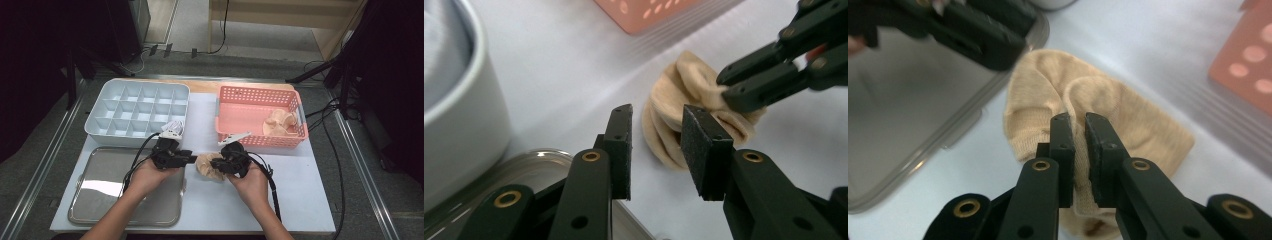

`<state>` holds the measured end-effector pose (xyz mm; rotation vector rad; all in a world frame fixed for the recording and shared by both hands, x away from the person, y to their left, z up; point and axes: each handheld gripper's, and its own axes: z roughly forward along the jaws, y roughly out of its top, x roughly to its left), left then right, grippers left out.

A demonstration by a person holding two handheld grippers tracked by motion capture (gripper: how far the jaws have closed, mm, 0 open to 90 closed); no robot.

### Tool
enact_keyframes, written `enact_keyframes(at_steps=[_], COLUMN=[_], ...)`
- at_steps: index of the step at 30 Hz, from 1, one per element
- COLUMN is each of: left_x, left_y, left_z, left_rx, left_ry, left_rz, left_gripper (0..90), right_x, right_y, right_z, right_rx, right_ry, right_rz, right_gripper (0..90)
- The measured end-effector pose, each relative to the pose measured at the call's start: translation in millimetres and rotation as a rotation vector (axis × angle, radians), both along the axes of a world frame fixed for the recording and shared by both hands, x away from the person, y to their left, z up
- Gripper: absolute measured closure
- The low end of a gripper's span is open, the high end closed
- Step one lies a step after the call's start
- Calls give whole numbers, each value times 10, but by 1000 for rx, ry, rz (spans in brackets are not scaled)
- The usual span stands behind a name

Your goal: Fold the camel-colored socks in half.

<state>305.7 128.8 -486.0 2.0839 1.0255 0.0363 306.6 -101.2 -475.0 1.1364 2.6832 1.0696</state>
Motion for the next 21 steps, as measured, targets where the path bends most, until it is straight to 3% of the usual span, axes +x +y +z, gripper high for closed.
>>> enact_keyframes(at_steps=[3,10,21], left_x=[-1,7,11], left_y=[-35,-39,-9], left_z=[-31,-62,-69], left_rx=[20,24,34], left_ry=[7,19,23], left_rz=[-12,-8,-1], left_gripper=[668,668,665], right_x=[-6,-21,-3], right_y=[-18,-13,132], right_z=[51,108,-61], right_rx=[15,57,45], right_ry=[-10,-30,-5], right_rz=[-4,-1,26], right_gripper=[839,832,827])
